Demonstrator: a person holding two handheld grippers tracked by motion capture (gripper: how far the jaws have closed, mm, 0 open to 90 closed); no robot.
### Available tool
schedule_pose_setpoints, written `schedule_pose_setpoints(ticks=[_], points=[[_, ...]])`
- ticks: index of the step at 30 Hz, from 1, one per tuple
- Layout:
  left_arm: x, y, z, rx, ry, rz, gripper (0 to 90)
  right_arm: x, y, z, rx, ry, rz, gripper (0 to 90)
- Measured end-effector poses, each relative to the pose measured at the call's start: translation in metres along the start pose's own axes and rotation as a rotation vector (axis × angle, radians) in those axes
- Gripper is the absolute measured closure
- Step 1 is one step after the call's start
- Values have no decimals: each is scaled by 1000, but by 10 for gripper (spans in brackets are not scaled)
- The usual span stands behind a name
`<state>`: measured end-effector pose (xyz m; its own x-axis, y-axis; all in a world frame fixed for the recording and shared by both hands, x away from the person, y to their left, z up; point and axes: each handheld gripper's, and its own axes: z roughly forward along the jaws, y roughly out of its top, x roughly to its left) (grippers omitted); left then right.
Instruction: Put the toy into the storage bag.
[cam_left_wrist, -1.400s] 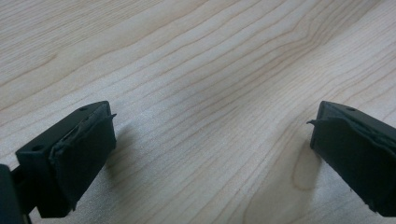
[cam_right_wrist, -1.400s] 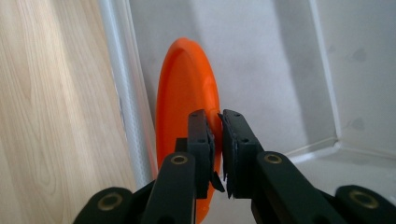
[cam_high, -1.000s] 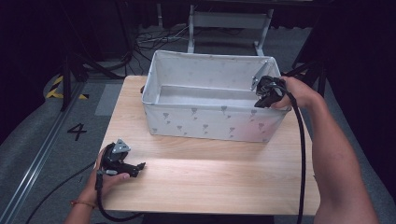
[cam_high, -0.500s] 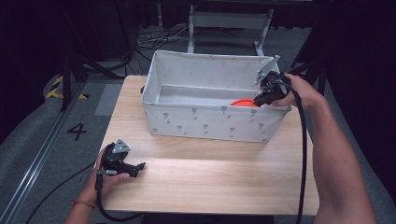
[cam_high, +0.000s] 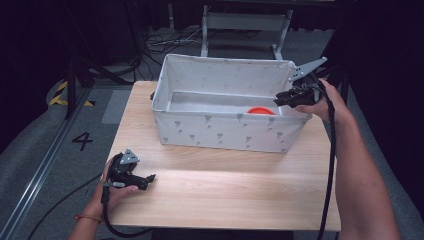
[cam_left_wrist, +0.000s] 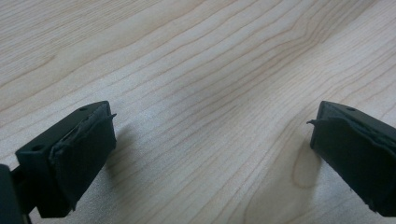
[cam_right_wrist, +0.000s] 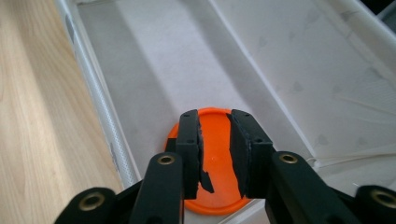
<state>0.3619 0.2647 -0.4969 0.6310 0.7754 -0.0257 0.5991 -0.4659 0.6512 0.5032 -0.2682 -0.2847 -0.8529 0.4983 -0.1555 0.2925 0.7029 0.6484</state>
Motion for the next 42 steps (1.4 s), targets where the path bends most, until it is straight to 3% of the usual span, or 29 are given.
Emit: schedule_pose_setpoints(ticks=[6,13,21,29,34,42], points=[[1,0,0,-3,-2,7,4,7,-2,-9,-71,-93,58,722],[1,0,0,-2,-3,8,5,23,-7,-18,-137,-119,54,739],[0,0,0,-1,-4,4,4,41,-16,-32,-193,-136,81,688],[0,0,0,-1,-3,4,4,53,-27,-42,-244,-145,109,530],[0,0,0,-1,-3,4,4,65,-34,-52,-260,-196,109,444],[0,0,0,-1,-3,4,4,78,-46,-59,-257,-235,109,358]])
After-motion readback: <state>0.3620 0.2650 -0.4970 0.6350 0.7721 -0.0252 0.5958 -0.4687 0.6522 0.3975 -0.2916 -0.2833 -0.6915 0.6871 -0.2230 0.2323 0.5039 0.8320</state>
